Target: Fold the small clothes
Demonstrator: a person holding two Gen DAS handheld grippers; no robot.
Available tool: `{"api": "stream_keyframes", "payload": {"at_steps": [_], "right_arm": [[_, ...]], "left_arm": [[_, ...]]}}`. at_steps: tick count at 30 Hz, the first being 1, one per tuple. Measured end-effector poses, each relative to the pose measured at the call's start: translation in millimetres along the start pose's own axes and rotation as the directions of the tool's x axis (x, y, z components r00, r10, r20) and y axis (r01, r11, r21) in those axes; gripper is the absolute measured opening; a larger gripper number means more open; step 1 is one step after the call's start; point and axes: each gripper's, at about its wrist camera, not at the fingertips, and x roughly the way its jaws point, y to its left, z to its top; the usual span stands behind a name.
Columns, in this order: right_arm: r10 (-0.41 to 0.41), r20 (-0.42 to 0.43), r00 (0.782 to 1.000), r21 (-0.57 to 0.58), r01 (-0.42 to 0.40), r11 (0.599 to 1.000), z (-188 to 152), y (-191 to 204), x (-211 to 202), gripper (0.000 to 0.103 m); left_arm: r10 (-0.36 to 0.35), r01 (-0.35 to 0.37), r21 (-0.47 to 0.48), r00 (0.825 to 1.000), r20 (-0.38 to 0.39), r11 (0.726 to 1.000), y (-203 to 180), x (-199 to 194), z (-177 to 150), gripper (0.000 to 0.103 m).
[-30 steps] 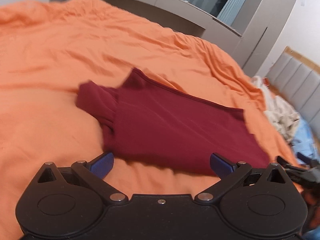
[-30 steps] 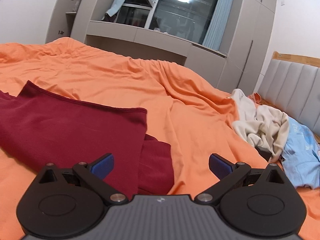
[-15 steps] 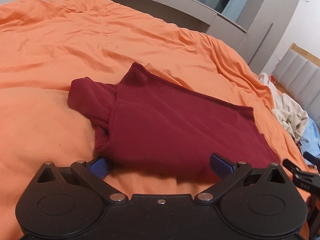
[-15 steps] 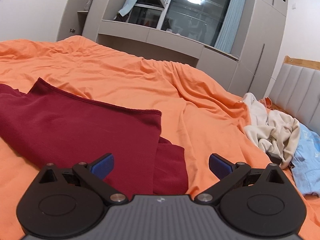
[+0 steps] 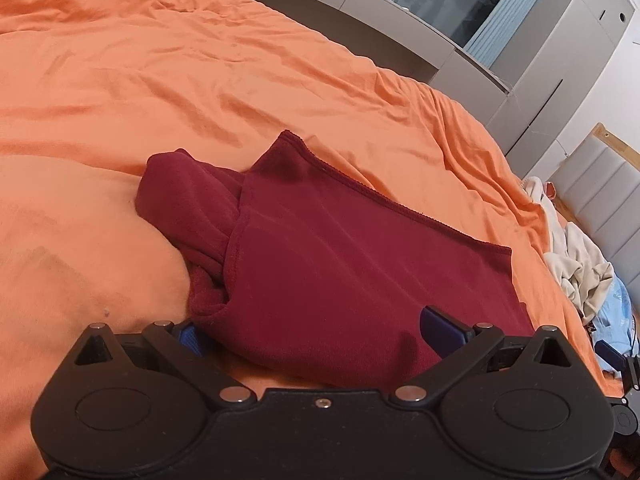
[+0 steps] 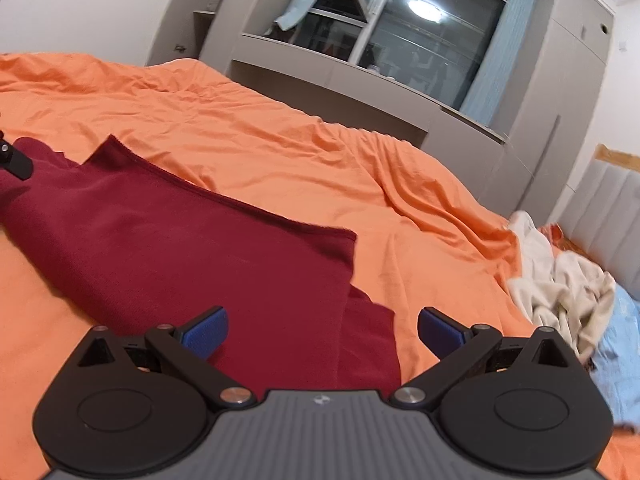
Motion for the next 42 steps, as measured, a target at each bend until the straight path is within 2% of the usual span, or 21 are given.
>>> {"api": "stream_keyframes", "payload": {"at_steps": [6, 10, 15, 19, 23, 28, 36, 42], "right_arm": [[0.075, 0.021, 0.997, -0.071, -0.073, 0.995, 31, 26, 12, 0.103], [0.189, -0.004, 0.982, -0.032, -0.189, 0.982, 41, 43, 23, 0.103], [0.3, 0.003, 0.954, 0.051, -0.3, 0.953, 42, 60, 31, 0.103], [0.273, 0.011, 0.962, 0.116, -0.273, 0.955, 25, 56, 37, 0.103], [0.308, -0.017, 0.951, 0.186, -0.3, 0.936, 11, 49, 45, 0.103], [0.305, -0.016, 0.952, 0.182, -0.297, 0.937, 6, 51, 45, 0.103], [0.3, -0.02, 0.954, 0.176, -0.292, 0.94, 6, 56, 45, 0.103], [0.299, -0.02, 0.954, 0.174, -0.291, 0.941, 6, 56, 46, 0.103]], "left_arm": [[-0.004, 0.004, -0.02, 1.0, 0.0, 1.0, 1, 0, 1, 0.102], [-0.011, 0.012, -0.046, 1.0, 0.011, 0.999, 4, -1, 2, 0.102], [-0.032, 0.04, -0.13, 0.997, 0.063, 0.991, 15, -2, 3, 0.102], [-0.038, 0.059, -0.196, 0.993, 0.109, 0.979, 22, -2, 5, 0.102], [-0.018, 0.038, -0.179, 0.994, 0.111, 0.983, 20, 2, 5, 0.102], [0.01, 0.004, -0.139, 0.995, 0.096, 0.99, 16, 7, 6, 0.102], [0.01, 0.004, -0.118, 0.993, 0.118, 0.993, 15, 7, 1, 0.102], [0.03, -0.001, -0.207, 0.99, 0.135, 0.978, 24, 11, 13, 0.102]]}}
